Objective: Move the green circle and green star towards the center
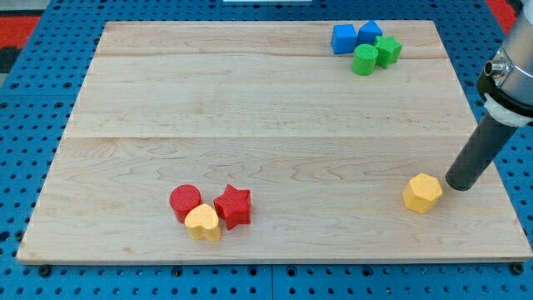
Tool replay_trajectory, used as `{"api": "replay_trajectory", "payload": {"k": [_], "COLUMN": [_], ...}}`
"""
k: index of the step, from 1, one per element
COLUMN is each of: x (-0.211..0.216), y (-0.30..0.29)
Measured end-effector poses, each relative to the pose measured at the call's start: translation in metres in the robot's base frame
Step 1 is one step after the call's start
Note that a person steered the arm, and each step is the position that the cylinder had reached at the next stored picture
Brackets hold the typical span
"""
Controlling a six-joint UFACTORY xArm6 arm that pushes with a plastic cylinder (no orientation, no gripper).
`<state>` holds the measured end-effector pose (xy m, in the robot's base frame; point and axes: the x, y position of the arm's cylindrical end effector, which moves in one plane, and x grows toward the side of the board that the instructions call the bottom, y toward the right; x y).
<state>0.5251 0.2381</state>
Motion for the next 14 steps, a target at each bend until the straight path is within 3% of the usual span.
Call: {"api": "replay_trajectory", "payload": {"k": [1, 2, 3, 4, 5, 6, 8, 10, 14], "x": [0.028, 0.002, -0.097, -0.190, -0.244, -0.270, -0.270, -0.233, -0.244], "y": [-0.040, -0.039, -0.006, 0.079, 0.107, 0.073, -0.029, -0.105, -0.174]}}
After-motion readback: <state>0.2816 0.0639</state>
